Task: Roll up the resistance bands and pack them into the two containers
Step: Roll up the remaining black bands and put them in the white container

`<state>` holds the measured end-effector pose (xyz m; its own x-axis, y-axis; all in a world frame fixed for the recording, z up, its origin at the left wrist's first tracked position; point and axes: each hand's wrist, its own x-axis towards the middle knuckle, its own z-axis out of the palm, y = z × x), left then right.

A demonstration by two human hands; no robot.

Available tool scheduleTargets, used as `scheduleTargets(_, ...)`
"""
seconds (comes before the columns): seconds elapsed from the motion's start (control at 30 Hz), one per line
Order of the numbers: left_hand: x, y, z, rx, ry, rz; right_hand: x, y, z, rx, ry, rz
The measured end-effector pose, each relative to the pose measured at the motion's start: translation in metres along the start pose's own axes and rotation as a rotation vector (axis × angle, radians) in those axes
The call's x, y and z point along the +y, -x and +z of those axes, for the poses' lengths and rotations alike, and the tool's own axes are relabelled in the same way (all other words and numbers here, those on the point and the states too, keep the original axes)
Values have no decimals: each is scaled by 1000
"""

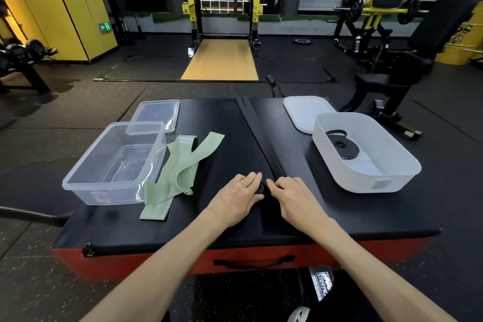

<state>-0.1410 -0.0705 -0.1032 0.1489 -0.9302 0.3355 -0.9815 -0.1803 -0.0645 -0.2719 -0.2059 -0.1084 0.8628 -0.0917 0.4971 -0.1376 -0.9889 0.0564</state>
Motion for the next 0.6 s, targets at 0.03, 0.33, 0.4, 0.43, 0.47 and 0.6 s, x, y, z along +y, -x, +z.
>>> scheduleTargets(0.03, 3, 0, -1, 21, -22, -4, -2, -1, 0, -4, -1, 2)
scheduleTargets(0.33, 26, -2, 2, -121, -90, -196, -14, 4, 7, 45, -16, 63)
scheduleTargets(0.4, 27, -3, 0, -144, -129, -174, -18, 4, 6, 57, -16, 81)
scheduleTargets(0.43, 27, -2, -3, -155, -173, -134, -19, 4, 6, 64, -9, 86)
scheduleTargets(0.47, 25, -1, -3, -181, -197, -78, -20, 3, 6, 69, 0, 87)
scheduleTargets(0.6, 0, -3, -13, -321, -136, 87, -22, 1, 8, 74, 11, 95)
